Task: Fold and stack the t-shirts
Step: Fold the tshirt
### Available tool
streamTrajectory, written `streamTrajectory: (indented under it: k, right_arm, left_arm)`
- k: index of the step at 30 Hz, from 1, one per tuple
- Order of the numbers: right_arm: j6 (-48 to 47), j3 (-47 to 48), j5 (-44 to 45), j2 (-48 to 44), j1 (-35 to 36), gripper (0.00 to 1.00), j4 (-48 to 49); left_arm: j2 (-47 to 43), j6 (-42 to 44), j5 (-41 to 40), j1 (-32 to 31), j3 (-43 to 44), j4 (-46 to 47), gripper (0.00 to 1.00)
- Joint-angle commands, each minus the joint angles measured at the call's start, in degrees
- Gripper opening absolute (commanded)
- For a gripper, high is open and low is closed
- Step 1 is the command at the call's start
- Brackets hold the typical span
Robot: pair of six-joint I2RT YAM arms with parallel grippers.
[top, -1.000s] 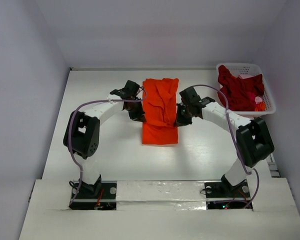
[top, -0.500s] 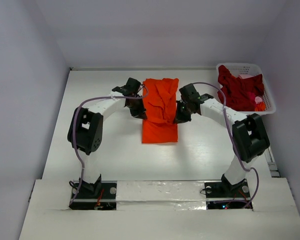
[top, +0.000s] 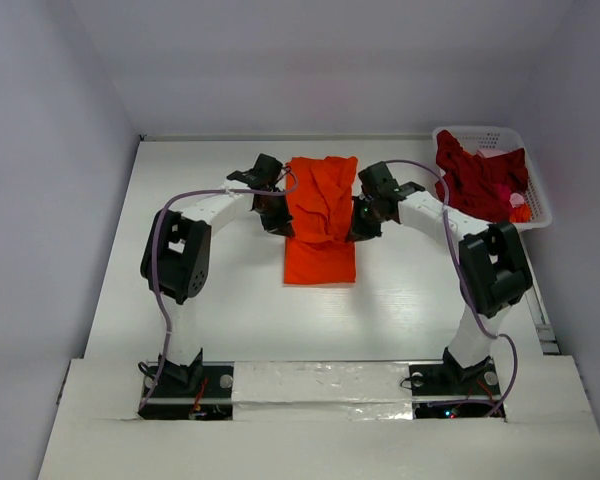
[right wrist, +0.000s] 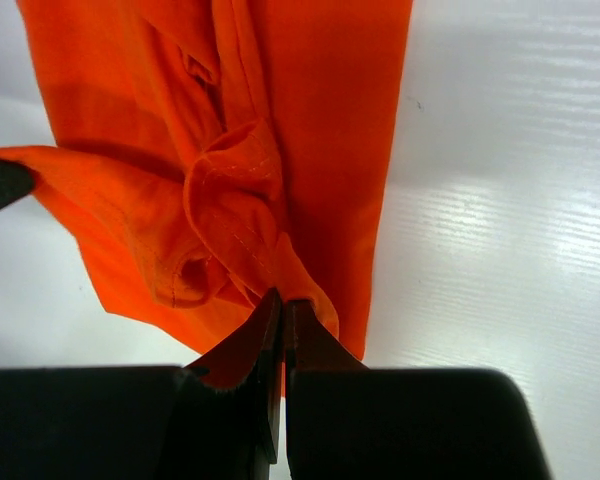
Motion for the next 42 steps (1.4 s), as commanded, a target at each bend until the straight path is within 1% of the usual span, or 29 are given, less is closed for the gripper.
streamTrajectory:
  k: [1, 7, 15, 21, 33, 35, 36, 38, 39, 41, 42]
  right_arm:
    - [-1.65, 3.74, -0.46, 0.86, -1.06, 0.0, 1.63]
    - [-2.44, 6.47, -1.08, 3.15, -1.06, 0.0, 0.93]
    - [-2.0, 6.21, -3.19, 5.17, -1.59, 0.0, 2.42]
    - [-2.0, 7.26, -3.01, 5.7, -2.11, 0.0, 2.34]
    - [-2.7, 10.6, -3.27, 8.68, -2.64, 0.0, 1.98]
    - [-2.88, 10.95, -3.27, 9.21, -3.17, 0.08, 1.81]
    - [-2.88, 10.95, -3.27, 9.3, -3.17, 0.17, 1.98]
    - [-3.06, 11.13, -3.28, 9.3, -3.17, 0.28, 2.16]
    - [-3.14, 11.3, -3.1, 9.13, -3.17, 0.39, 2.16]
    - [-3.32, 11.65, -3.01, 9.21, -3.17, 0.48, 2.07]
    - [-3.41, 11.83, -3.01, 9.39, -3.17, 0.58, 1.9]
  left_arm:
    - [-0.19, 0.93, 0.32, 0.21, 2.58, -0.92, 0.0]
    - [0.34, 1.02, 0.06, 0.21, 3.2, -1.01, 0.0]
    - [0.86, 0.67, -0.03, 0.74, 4.61, -1.45, 0.0]
    - [1.3, 0.75, -0.47, 0.74, 4.96, -1.53, 0.0]
    - [2.89, 0.58, -1.52, 1.26, 3.99, 0.93, 0.0]
    - [3.06, 0.58, -1.52, 1.26, 4.25, 1.01, 0.0]
    - [3.06, 0.58, -1.7, 1.26, 4.34, 1.01, 0.01]
    - [2.89, 0.49, -1.79, 1.26, 4.52, 0.93, 0.04]
    - [2.71, 0.41, -1.79, 1.79, 4.61, 0.93, 0.05]
    - [2.71, 0.58, -1.61, 1.79, 4.87, 0.84, 0.07]
    - [2.71, 0.75, -1.52, 1.79, 4.96, 0.84, 0.1]
